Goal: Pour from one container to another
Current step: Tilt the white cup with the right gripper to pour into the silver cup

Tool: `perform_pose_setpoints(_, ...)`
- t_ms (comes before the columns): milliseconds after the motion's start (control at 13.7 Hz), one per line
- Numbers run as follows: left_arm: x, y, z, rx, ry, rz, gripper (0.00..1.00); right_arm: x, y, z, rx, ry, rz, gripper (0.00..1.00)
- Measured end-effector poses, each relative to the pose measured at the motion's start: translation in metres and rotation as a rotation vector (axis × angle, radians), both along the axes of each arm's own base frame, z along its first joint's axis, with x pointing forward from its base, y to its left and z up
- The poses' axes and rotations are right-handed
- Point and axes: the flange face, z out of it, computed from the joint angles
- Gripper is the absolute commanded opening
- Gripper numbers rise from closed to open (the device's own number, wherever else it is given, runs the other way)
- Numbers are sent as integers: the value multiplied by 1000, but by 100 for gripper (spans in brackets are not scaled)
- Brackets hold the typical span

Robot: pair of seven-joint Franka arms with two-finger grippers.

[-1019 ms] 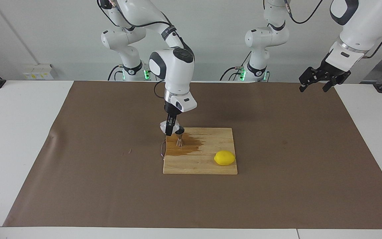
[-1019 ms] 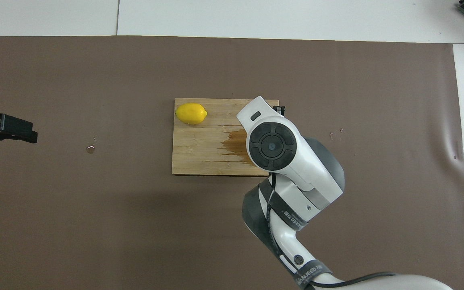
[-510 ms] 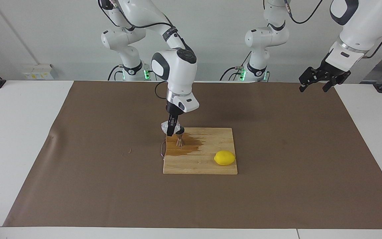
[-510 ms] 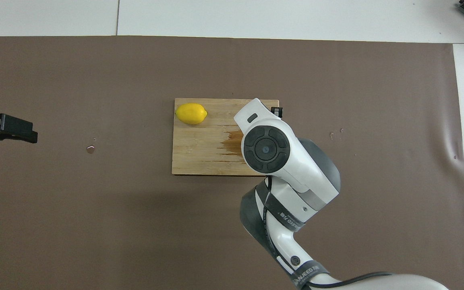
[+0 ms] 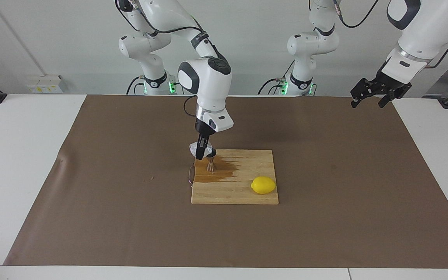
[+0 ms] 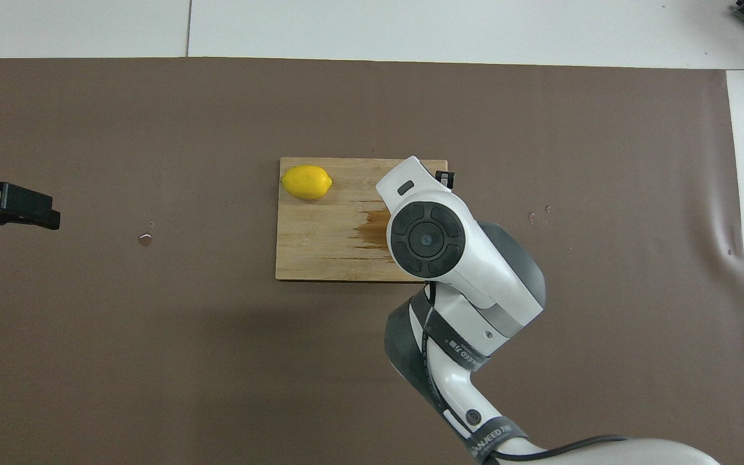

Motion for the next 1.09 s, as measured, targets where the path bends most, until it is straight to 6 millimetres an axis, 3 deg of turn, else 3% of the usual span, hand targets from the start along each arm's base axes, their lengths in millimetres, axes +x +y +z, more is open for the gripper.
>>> perform_pose_setpoints(1092,0,0,0,0,0,0,100,6,-12,23,107,6,-86,31)
